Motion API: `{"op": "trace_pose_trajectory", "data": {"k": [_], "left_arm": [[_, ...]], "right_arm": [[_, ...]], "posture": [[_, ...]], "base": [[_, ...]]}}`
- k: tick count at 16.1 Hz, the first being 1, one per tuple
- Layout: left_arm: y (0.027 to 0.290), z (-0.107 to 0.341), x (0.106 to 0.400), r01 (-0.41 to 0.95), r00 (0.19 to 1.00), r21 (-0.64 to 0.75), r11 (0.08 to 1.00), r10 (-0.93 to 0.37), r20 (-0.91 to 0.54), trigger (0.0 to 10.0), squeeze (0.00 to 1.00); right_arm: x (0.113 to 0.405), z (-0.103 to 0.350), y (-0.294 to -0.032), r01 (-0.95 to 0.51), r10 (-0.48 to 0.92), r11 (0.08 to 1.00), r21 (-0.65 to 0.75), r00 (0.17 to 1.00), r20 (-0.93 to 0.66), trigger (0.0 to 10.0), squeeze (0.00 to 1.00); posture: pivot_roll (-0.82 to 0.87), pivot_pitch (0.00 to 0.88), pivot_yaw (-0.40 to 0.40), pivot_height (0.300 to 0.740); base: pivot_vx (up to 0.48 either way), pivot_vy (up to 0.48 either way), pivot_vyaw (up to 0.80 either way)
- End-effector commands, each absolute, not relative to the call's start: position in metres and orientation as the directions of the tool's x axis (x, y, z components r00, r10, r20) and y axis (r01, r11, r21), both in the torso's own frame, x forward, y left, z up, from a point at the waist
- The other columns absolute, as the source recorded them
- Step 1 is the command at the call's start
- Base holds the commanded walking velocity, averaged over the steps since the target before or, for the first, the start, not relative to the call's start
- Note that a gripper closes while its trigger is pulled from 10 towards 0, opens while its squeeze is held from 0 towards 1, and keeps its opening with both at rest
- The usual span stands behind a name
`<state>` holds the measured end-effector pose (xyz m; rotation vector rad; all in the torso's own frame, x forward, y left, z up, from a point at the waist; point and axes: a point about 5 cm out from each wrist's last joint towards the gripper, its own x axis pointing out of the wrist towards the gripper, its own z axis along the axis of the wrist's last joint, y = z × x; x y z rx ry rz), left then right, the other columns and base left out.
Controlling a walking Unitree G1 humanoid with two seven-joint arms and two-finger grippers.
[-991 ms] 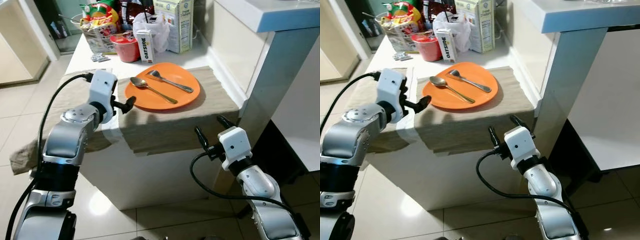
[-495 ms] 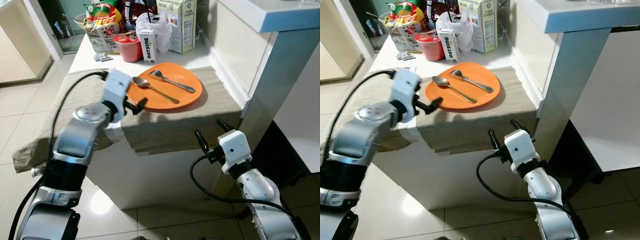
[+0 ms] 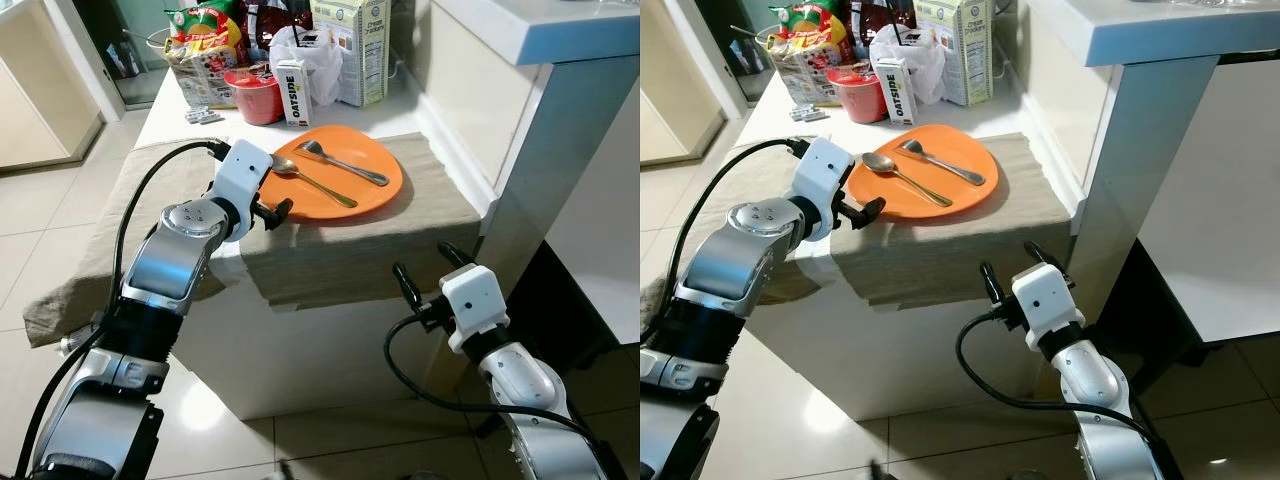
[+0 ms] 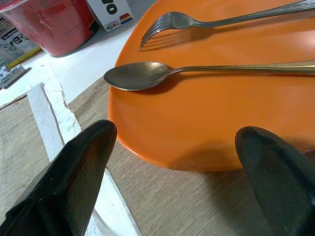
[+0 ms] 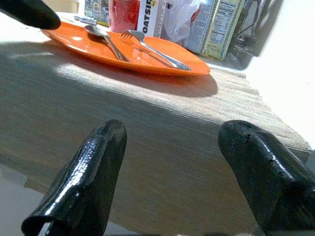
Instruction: Setting the table
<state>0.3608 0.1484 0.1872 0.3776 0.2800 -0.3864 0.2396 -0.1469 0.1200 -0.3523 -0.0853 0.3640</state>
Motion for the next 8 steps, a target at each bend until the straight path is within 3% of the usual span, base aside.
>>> {"op": "trace_pose_trajectory", "data": {"k": [1,8], "left_arm": [[0.1537,0.1897,0.3648,0.398,0.898,0.345,0.85,-0.284,-0.335,10.0,0.0],[0.1606,0.1827,0.3722,0.382,0.901,0.368,0.848,-0.253,-0.352,10.0,0.0]], "right_arm": [[0.238,0.123,-0.1463,-0.34,0.372,0.871,-0.355,0.928,0.022,10.0,0.0],[0.2358,0.1234,-0.1486,-0.34,0.368,0.869,-0.36,0.93,0.011,10.0,0.0]], "posture": [[-0.21,0.034,0.128,0.74],[-0.22,0.041,0.129,0.74]], "base": [[0.0,0.0,0.0],[0.0,0.0,0.0]]}}
